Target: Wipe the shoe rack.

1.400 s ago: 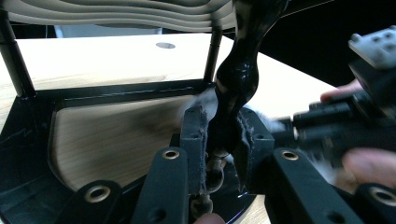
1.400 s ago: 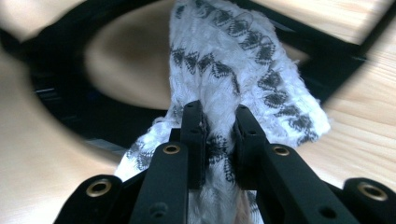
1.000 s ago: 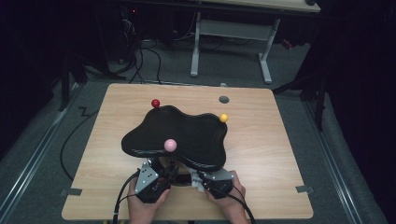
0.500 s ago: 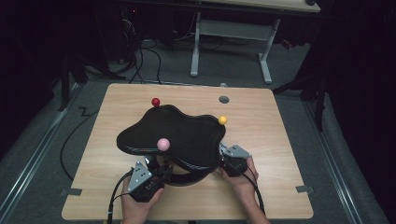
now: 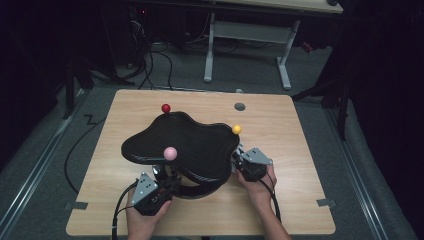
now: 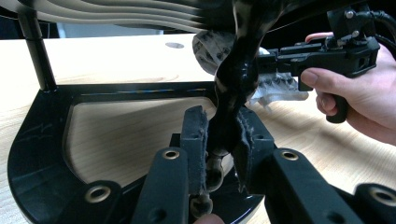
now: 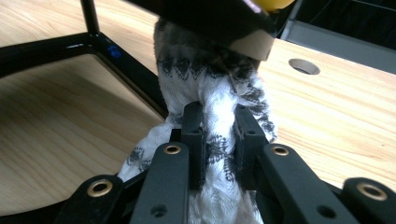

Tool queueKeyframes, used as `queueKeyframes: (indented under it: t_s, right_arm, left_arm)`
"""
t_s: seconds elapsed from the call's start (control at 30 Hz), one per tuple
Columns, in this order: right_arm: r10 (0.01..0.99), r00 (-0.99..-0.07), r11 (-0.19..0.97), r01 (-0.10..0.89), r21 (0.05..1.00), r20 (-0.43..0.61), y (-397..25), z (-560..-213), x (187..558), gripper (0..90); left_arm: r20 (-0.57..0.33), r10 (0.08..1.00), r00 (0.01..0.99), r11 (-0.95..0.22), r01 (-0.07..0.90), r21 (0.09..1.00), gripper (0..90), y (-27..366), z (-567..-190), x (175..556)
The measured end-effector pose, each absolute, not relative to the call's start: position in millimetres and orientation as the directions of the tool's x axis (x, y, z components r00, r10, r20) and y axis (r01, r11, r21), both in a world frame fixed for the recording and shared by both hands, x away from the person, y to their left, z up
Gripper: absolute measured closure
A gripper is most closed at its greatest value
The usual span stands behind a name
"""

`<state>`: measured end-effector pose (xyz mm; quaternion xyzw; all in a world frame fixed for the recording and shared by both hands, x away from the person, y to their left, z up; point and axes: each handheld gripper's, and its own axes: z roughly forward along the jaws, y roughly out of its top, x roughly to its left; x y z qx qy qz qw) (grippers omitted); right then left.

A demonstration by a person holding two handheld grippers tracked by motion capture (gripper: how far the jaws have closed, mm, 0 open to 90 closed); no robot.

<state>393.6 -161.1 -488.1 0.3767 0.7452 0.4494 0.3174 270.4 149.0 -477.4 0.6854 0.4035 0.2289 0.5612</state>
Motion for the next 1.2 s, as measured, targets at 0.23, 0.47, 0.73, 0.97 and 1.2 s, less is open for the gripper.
queueKeyframes:
  t_s: [0.23,0.47,0.73,0.97,1.2]
  right_arm:
    - [0.829,-0.549,0.367,0.398,0.841,-0.102,-160.4,-508.2,403.2,78.6]
    - [0.764,-0.634,0.419,0.351,0.837,-0.117,-149.0,-506.8,383.2,78.7]
    - [0.716,-0.692,0.431,0.341,0.835,-0.086,-136.8,-507.9,357.7,78.8]
    - [0.691,-0.720,0.430,0.340,0.836,-0.062,-116.1,-510.2,329.7,78.5]
    - [0.680,-0.731,0.422,0.334,0.843,-0.050,-86.4,-509.4,310.4,78.2]
  left_arm:
    - [-0.139,0.808,0.572,-0.046,0.297,0.954,75.2,149.7,-477.6,270.8]
    - [-0.155,0.814,0.560,-0.027,0.302,0.953,75.2,146.3,-478.0,270.8]
    - [-0.150,0.815,0.560,-0.029,0.299,0.954,75.3,140.1,-478.2,271.6]
    - [-0.146,0.823,0.550,-0.028,0.294,0.955,75.2,133.4,-478.5,271.1]
    - [-0.137,0.831,0.539,-0.026,0.284,0.959,75.3,126.3,-479.5,269.6]
